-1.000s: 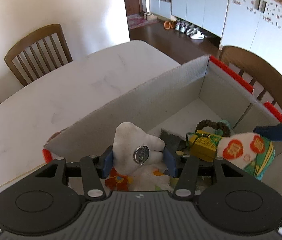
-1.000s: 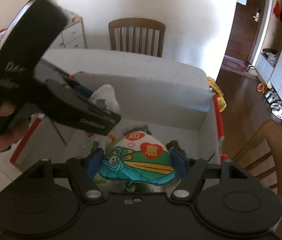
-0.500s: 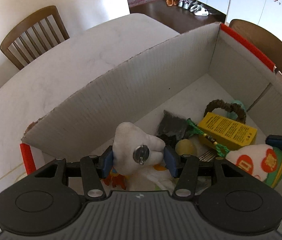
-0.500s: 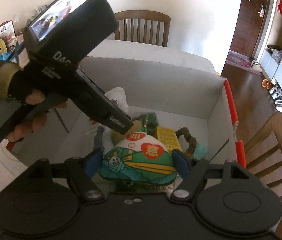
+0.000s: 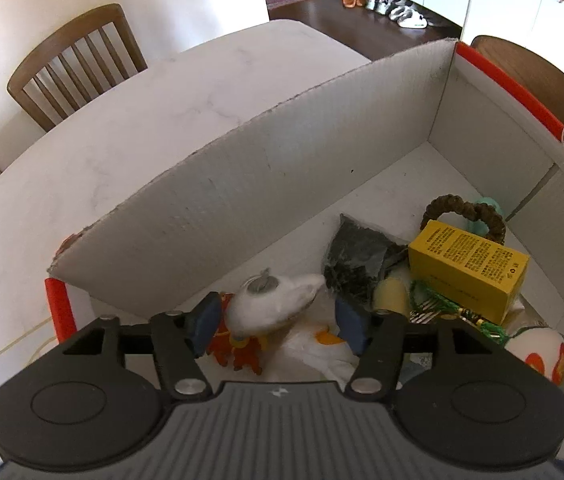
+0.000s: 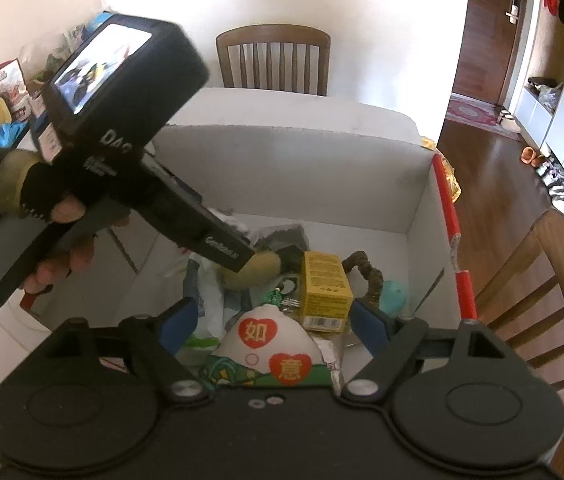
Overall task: Organize objects
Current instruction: 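Carry the green pouch and white cloth into the shoebox and open both grippers, then withdraw both grippers from the shoebox back over the table items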
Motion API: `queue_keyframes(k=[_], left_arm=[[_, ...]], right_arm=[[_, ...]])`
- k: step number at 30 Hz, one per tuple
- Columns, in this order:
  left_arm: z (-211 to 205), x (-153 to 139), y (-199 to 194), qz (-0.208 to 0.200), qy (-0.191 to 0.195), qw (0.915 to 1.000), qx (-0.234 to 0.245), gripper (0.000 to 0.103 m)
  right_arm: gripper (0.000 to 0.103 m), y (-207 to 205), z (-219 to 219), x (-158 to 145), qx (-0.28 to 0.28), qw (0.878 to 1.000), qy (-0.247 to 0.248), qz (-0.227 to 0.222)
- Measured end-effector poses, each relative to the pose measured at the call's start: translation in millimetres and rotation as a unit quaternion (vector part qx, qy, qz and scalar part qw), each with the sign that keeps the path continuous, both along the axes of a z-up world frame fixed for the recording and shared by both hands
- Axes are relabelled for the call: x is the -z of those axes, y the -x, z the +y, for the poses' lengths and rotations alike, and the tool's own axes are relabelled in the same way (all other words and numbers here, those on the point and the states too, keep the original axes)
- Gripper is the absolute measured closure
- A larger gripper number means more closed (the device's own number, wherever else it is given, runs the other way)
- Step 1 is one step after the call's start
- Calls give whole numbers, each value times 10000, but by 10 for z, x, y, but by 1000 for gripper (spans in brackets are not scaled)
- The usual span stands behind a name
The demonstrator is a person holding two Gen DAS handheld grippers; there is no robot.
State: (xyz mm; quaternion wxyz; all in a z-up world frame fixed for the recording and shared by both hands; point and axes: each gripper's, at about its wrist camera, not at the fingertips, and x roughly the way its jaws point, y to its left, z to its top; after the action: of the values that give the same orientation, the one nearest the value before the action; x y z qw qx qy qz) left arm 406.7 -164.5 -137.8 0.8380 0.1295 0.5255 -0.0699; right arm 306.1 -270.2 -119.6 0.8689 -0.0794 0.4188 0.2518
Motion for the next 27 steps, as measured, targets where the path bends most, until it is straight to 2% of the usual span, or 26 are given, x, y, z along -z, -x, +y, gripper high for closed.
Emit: queue_keyframes(k=[12, 27], left_arm=[[126, -284, 162, -323, 349, 9988, -86, 38], [419, -756, 636, -858, 803, 9930, -83, 38]], right_arm=[[20, 54, -150, -185, 193, 9994, -275, -105], [20, 169, -210, -480, 451, 9963, -676, -263]])
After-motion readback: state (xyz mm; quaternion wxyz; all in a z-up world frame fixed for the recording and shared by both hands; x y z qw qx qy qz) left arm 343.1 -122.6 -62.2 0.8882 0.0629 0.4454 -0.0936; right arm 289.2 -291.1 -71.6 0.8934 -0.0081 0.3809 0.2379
